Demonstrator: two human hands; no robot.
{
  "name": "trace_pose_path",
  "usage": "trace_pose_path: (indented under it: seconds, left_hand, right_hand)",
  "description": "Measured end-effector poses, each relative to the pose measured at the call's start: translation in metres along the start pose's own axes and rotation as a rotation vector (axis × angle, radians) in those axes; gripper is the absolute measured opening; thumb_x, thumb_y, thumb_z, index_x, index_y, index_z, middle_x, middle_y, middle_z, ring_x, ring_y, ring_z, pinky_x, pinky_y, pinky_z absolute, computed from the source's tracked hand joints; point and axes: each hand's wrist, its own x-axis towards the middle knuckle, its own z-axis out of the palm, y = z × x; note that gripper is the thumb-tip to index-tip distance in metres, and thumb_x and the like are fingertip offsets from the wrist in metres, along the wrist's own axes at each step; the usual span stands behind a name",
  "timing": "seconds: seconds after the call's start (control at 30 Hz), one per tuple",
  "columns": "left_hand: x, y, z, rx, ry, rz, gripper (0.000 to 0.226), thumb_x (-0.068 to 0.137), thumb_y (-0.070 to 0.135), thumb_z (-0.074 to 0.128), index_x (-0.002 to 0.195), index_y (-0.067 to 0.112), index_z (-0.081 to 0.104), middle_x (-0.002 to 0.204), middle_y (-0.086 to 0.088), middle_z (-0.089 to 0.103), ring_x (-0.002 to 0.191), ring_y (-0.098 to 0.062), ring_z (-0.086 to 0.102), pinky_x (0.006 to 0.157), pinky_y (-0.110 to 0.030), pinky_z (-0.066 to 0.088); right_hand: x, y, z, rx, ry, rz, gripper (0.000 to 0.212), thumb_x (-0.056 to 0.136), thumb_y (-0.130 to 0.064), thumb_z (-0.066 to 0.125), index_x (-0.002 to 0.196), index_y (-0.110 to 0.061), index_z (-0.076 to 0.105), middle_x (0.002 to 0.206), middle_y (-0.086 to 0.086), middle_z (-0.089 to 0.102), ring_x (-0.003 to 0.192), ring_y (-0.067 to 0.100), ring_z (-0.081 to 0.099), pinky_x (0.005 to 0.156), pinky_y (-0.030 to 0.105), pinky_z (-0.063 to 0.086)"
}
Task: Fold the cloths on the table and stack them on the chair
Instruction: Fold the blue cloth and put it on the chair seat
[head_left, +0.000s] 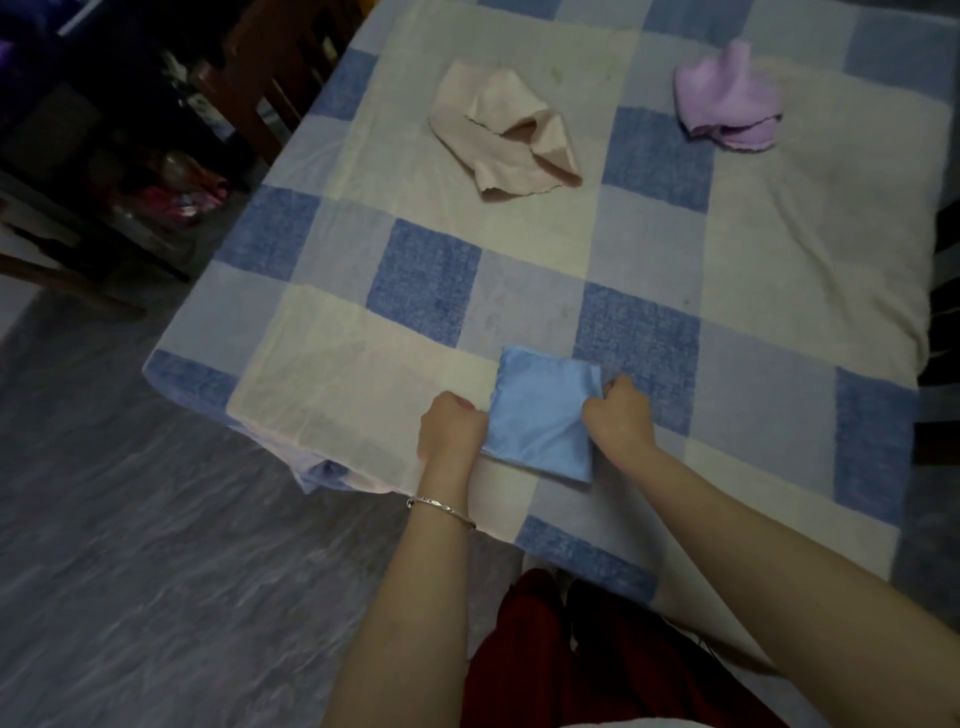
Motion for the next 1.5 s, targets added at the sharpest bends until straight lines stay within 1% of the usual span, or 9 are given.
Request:
trace_pose_path:
  seconds: [0.23, 0.37, 0.47, 0.57, 0.77, 1.03, 1.2, 1.37, 1.5]
  left_hand:
    - [-0.008, 0.005, 0.006, -0.03, -0.025, -0.059, 0.052, 0.088, 0.043, 0.047, 0.116, 0.0, 0.057, 0.117, -0.02, 0.062, 0.109, -0.034, 0.059, 0.094, -0.032, 0.045]
    - [-0.022, 0.007, 0.014, -0.189, -0.359, -0.243, 0.07, 0.081, 0.066, 0.044, 0.095, 0.0, 0.062, 0.065, -0.018, 0.065, 0.052, -0.027, 0.065, 0.053, -0.027, 0.056]
    - [-0.026, 0.006, 0.027, -0.196, -0.487, -0.296, 0.062, 0.083, 0.057, 0.053, 0.09, -0.004, 0.058, 0.066, -0.019, 0.063, 0.037, -0.022, 0.061, 0.038, -0.019, 0.049]
    - [-0.028, 0.007, 0.037, -0.292, -0.453, -0.293, 0.04, 0.087, 0.039, 0.057, 0.085, -0.002, 0.056, 0.057, -0.013, 0.062, 0.029, -0.018, 0.057, 0.032, -0.014, 0.042]
    - [-0.026, 0.007, 0.043, -0.378, -0.186, -0.169, 0.016, 0.078, 0.019, 0.065, 0.077, 0.008, 0.054, 0.043, -0.003, 0.06, 0.045, -0.022, 0.062, 0.049, -0.026, 0.048]
    - [-0.016, 0.005, 0.05, -0.416, 0.017, -0.069, 0.031, 0.082, 0.018, 0.059, 0.105, -0.003, 0.059, 0.106, -0.019, 0.066, 0.099, -0.032, 0.062, 0.072, -0.028, 0.042]
    - [-0.006, 0.003, 0.048, -0.566, 0.082, -0.038, 0.019, 0.082, 0.011, 0.062, 0.075, 0.007, 0.045, 0.071, -0.015, 0.056, 0.069, -0.026, 0.056, 0.05, -0.016, 0.037]
    - [-0.001, -0.003, 0.049, -0.77, 0.079, -0.083, 0.018, 0.083, 0.011, 0.063, 0.091, 0.001, 0.051, 0.084, -0.012, 0.057, 0.078, -0.022, 0.056, 0.068, -0.032, 0.048]
    - [-0.003, -0.004, 0.051, -0.84, 0.089, -0.065, 0.014, 0.084, 0.006, 0.06, 0.087, 0.002, 0.047, 0.07, -0.005, 0.05, 0.062, -0.015, 0.049, 0.051, -0.018, 0.044]
  right_hand:
    - [0.005, 0.011, -0.009, 0.214, 0.09, 0.177, 0.029, 0.085, -0.002, 0.041, 0.112, 0.003, 0.051, 0.115, 0.02, 0.058, 0.106, 0.034, 0.055, 0.08, 0.033, 0.039]
    - [0.008, 0.016, -0.012, 0.2, 0.068, 0.169, 0.019, 0.085, -0.005, 0.044, 0.102, -0.002, 0.051, 0.109, 0.021, 0.058, 0.104, 0.035, 0.055, 0.08, 0.035, 0.041]
    - [0.01, 0.018, -0.016, 0.119, 0.029, 0.116, 0.01, 0.084, -0.008, 0.048, 0.093, -0.006, 0.047, 0.094, 0.014, 0.054, 0.1, 0.034, 0.057, 0.073, 0.031, 0.037]
    - [0.014, 0.016, -0.019, 0.016, 0.028, 0.043, 0.026, 0.081, -0.01, 0.054, 0.105, -0.001, 0.054, 0.102, 0.012, 0.059, 0.097, 0.032, 0.058, 0.071, 0.03, 0.039]
    - [0.029, 0.002, -0.025, -0.183, 0.067, -0.156, 0.051, 0.073, -0.02, 0.067, 0.118, -0.002, 0.051, 0.12, 0.015, 0.056, 0.108, 0.033, 0.055, 0.087, 0.04, 0.049]
    - [0.047, -0.026, -0.028, -0.421, -0.112, -0.175, 0.043, 0.083, -0.031, 0.062, 0.114, -0.003, 0.052, 0.111, 0.014, 0.059, 0.098, 0.032, 0.058, 0.07, 0.033, 0.042]
    - [0.044, -0.029, -0.018, -0.476, -0.191, -0.184, 0.032, 0.085, -0.026, 0.058, 0.107, -0.003, 0.057, 0.109, 0.015, 0.061, 0.094, 0.031, 0.059, 0.068, 0.032, 0.04]
    - [0.041, -0.031, -0.017, -0.405, -0.178, -0.249, 0.008, 0.084, -0.012, 0.052, 0.091, -0.01, 0.052, 0.091, 0.011, 0.057, 0.088, 0.029, 0.057, 0.066, 0.03, 0.037]
    - [0.041, -0.032, -0.016, -0.229, -0.209, -0.253, 0.018, 0.081, -0.02, 0.063, 0.09, -0.015, 0.048, 0.087, 0.005, 0.054, 0.084, 0.024, 0.054, 0.07, 0.033, 0.042]
